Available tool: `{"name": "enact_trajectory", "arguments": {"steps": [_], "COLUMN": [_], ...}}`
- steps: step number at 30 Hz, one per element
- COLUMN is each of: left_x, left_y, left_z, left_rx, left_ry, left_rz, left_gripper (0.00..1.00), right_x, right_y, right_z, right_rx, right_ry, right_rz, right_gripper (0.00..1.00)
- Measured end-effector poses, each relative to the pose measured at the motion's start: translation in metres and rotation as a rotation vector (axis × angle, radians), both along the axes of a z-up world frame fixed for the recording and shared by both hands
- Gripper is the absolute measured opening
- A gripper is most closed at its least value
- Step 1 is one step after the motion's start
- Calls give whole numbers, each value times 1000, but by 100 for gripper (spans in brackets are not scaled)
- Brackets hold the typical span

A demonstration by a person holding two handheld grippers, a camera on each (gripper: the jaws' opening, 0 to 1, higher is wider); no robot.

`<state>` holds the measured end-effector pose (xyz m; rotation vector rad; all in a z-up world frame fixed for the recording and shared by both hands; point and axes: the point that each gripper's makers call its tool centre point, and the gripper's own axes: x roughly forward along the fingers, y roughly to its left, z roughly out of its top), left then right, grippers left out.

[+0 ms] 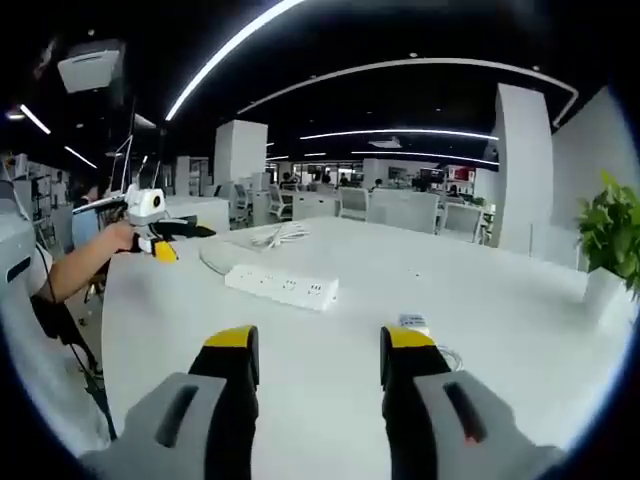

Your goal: Straighten the power strip on the desk, plug the charger into it

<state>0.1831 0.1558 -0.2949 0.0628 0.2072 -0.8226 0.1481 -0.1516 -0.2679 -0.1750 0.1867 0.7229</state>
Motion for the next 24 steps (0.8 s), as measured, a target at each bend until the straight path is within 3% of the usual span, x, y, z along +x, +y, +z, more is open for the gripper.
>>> {"name": "enact_trajectory", "arguments": {"steps": [24], "left_x": [10], "left_y": [5], "left_z": [-12], "left_rx": [-1], "left_ry": [20], "left_rz": [15], "left_gripper": [92], "right_x": [7], "right_y": [10], "right_z": [-6], "right_rx": [19], "right_ry": [9], "right_rz": [32], "right_gripper": [47]}}
